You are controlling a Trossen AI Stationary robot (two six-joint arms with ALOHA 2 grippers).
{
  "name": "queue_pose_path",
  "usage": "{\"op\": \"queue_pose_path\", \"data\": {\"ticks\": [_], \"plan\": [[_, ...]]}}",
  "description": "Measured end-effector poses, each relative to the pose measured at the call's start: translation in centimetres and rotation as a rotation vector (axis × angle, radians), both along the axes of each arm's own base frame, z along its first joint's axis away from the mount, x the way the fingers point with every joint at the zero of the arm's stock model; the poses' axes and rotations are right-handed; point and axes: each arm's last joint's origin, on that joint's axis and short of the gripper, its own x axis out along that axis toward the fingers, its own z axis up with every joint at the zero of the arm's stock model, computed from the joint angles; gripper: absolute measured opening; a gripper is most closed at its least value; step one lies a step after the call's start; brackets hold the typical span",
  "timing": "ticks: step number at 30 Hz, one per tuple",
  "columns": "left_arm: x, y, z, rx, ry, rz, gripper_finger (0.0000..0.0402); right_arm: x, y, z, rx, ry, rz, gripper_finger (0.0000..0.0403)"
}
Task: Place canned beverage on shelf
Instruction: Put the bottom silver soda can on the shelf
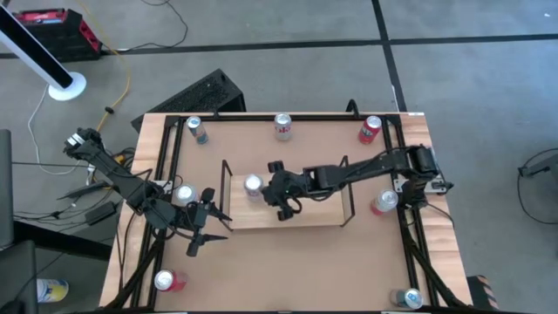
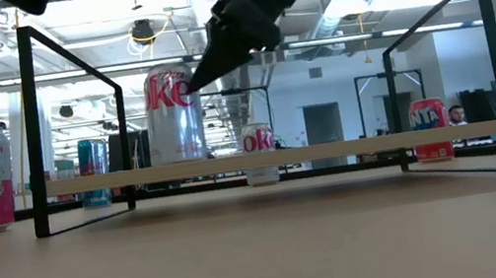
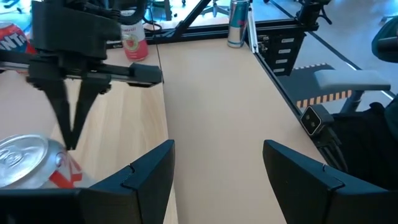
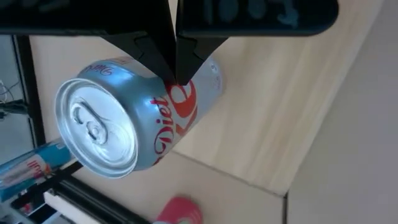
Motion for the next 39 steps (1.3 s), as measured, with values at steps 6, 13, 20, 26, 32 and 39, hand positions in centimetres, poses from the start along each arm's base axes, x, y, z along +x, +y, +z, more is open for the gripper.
{"op": "queue_pose_path", "data": {"ticks": [6,13,20,26,32,39], "plan": [[0.0,0.0,0.0,0.001,-0.001,0.003,0.0228,0.5,-1.1,0.6,0.002,-0.08,-0.027,0.0024],[0.0,0.0,0.0,0.001,-0.001,0.003,0.0228,0.4,-1.6,0.4,0.004,-0.055,-0.045,0.0024],[0.0,0.0,0.0,0.001,-0.001,0.003,0.0228,0.4,0.0,0.5,0.0,-0.068,-0.004,0.0024],[0.0,0.0,0.0,0.001,-0.002,0.004,0.0228,0.6,-0.8,0.8,-0.03,-0.097,-0.001,0.0024],[0.0,0.0,0.0,0.001,-0.002,0.004,0.0228,0.6,-2.3,0.8,-0.019,-0.095,-0.046,0.0024],[0.0,0.0,0.0,0.001,-0.001,0.003,0.0228,0.6,-2.3,0.7,-0.016,-0.089,-0.048,0.0024]]}}
